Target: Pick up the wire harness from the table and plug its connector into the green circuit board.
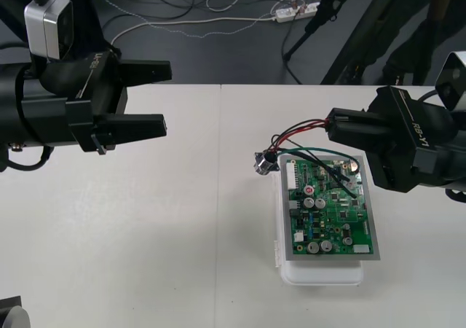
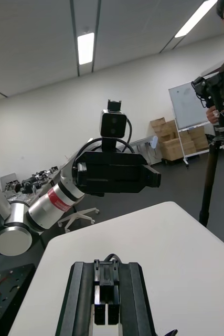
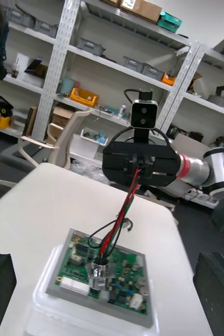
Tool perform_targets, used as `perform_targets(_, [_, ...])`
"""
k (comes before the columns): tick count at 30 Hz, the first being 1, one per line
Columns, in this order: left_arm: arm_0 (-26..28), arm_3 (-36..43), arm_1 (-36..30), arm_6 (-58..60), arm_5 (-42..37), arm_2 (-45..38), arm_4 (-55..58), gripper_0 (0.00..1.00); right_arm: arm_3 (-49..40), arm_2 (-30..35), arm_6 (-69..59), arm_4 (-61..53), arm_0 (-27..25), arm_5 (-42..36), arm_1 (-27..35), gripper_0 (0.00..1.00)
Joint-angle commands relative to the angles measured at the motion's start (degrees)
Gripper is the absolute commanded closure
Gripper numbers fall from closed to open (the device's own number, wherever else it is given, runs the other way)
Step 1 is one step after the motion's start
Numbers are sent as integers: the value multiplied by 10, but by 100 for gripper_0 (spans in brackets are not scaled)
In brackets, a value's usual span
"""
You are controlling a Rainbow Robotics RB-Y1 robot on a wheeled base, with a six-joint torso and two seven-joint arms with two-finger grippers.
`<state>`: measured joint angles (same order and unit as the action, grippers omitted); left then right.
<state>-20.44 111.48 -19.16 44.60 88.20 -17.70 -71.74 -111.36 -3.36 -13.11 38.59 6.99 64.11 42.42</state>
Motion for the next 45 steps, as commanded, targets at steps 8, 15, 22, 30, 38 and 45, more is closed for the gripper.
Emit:
perform_targets(8, [-36,-64,5,-107,18,21,35,0,-58,13,34,40,-13,-50,21,100])
perform_targets(15, [-36,-81,-4,-137,18,49,65,0,-90,9,39,89,-14,-69,21,100])
perform_targets(22, [-37,-81,-9,-171,18,80,68,0,-110,-6,50,98,-17,-75,22,100])
perform_targets(30, [-37,-86,-9,-200,18,106,70,0,-126,-26,73,100,-28,-81,31,100])
perform_targets(38, [-45,-96,-8,-226,18,126,79,0,-140,-43,99,100,-42,-98,43,100])
perform_targets(45, [-46,-96,-7,-230,18,148,89,0,-144,-53,122,104,-43,-102,43,100])
